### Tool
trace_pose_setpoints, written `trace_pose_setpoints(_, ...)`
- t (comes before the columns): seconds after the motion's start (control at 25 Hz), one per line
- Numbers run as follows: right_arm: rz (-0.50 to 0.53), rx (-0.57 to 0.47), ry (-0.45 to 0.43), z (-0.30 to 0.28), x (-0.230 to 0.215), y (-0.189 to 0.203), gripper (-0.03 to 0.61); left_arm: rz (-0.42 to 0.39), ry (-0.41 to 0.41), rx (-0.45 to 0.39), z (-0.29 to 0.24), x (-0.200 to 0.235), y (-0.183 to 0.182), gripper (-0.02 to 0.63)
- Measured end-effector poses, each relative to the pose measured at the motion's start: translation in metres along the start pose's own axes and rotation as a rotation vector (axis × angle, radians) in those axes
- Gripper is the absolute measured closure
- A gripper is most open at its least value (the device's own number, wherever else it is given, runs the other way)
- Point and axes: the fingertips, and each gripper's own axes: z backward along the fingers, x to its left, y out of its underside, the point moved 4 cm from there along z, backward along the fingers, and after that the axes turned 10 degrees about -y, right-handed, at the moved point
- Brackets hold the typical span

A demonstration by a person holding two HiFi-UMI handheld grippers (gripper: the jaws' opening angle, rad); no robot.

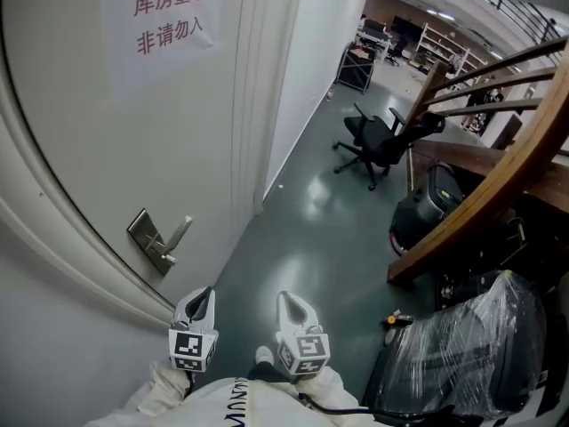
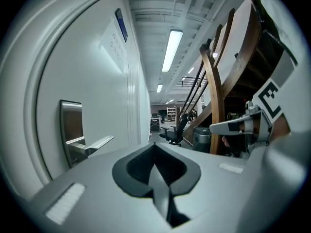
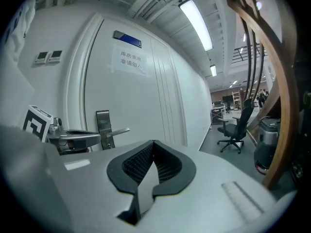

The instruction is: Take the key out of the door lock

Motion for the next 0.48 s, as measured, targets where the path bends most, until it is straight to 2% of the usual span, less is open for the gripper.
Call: trace_pose_setpoints(0.48,-0.013,0.028,-0.159,-0.055,-0.083,-0.015,0.577,-0.007,-0.143,0.027,-0.071,-0.028,-0.016,0.614)
